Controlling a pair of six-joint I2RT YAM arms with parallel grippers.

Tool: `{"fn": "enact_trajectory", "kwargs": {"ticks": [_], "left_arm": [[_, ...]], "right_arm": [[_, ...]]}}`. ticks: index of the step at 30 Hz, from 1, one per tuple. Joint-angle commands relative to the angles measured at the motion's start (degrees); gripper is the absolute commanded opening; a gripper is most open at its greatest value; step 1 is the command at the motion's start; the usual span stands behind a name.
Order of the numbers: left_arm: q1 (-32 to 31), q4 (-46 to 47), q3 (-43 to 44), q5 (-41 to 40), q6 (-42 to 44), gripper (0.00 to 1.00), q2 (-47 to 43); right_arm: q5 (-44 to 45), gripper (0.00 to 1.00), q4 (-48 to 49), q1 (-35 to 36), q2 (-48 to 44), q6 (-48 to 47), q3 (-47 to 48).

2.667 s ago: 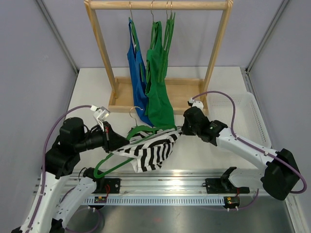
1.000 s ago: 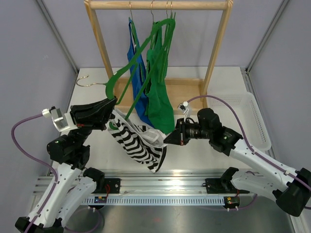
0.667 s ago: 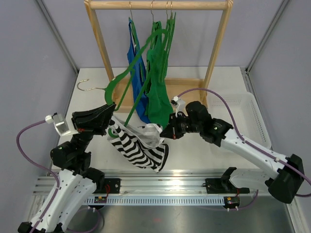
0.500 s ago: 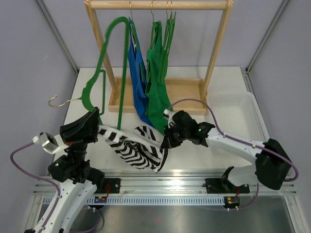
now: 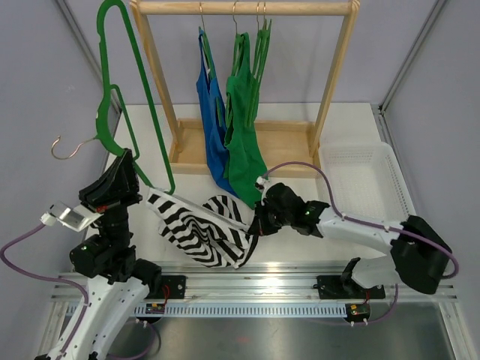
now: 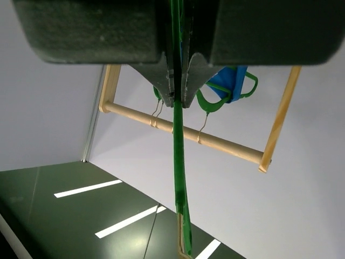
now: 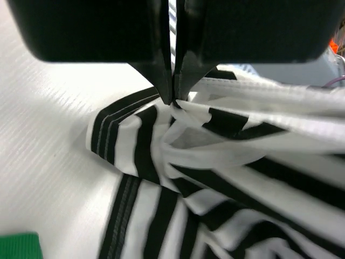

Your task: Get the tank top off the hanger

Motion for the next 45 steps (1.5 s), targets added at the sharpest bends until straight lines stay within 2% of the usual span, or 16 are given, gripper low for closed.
{"fn": "enact_trajectory", "kwargs": {"ticks": [1,6,12,16,18,21,22,24,28,32,34,37,40,43,44,45], "left_arm": [[0.4,11.9,0.5,-3.6,1.8,0.0,-2.8],[0.4,15.2,-5.8,6.4,-11.5,0.0,-0.6],[0.4,36.2,-14.3,8.5,-28.1,0.0,9.7],[0.3,43.5,-15.1,10.0,-30.1,0.0,13.6],[0.3,42.5,-15.0,8.2,-27.8,0.0,13.0],[0.3,28.2,-11.3,5.3,-18.7,0.0,6.0],[0.3,14.1,-9.6,2.3,-16.3,0.0,1.8],[0.3,1.6,-3.9,-1.0,-11.5,0.0,-1.4],[0.3,-26.5,4.7,-9.7,-9.9,0.0,-5.2],[0.3,-44.5,14.9,-11.4,-8.5,0.0,0.5],[0.3,-53.4,21.6,-10.5,-7.4,0.0,3.4],[0.3,-62.9,29.5,-8.7,-5.2,0.0,9.6],[0.3,-68.3,34.7,-7.5,-3.7,0.0,13.6],[0.3,-70.9,37.0,-7.0,-2.2,0.0,16.3],[0.3,-72.0,39.6,-6.9,-2.0,0.0,17.5],[0.3,-74.5,41.1,-6.3,-1.1,0.0,18.8]], "right_arm": [[4.6,0.0,-2.8,-0.2,-10.6,-0.9,-3.1],[-5.7,0.0,8.2,-0.2,-20.6,1.9,-2.4],[-10.2,0.0,6.2,-0.2,-21.0,-1.0,5.8],[-10.3,0.0,5.4,-0.1,-16.8,-1.5,6.7],[-7.0,0.0,1.5,-0.1,-16.5,-1.9,6.2],[4.1,0.0,-6.5,0.0,-18.7,-2.3,4.4],[9.5,0.0,-8.5,-0.1,-20.6,-2.1,3.3],[15.1,0.0,-14.9,0.0,-23.2,-1.4,2.2],[28.3,0.0,-25.7,-0.1,-33.1,1.7,0.7],[40.4,0.0,-41.6,-0.1,-41.7,5.9,4.5],[42.9,0.0,-42.3,0.0,-45.9,6.8,6.8],[41.0,0.0,-43.2,-0.1,-45.3,4.1,10.4],[28.7,0.12,-37.7,0.0,-39.6,-1.1,11.2],[17.8,0.67,-33.6,0.0,-31.5,-2.8,11.3],[17.0,0.99,-33.0,-0.1,-29.7,-2.7,11.5],[17.0,0.99,-32.6,0.0,-27.8,-2.3,11.3]]}}
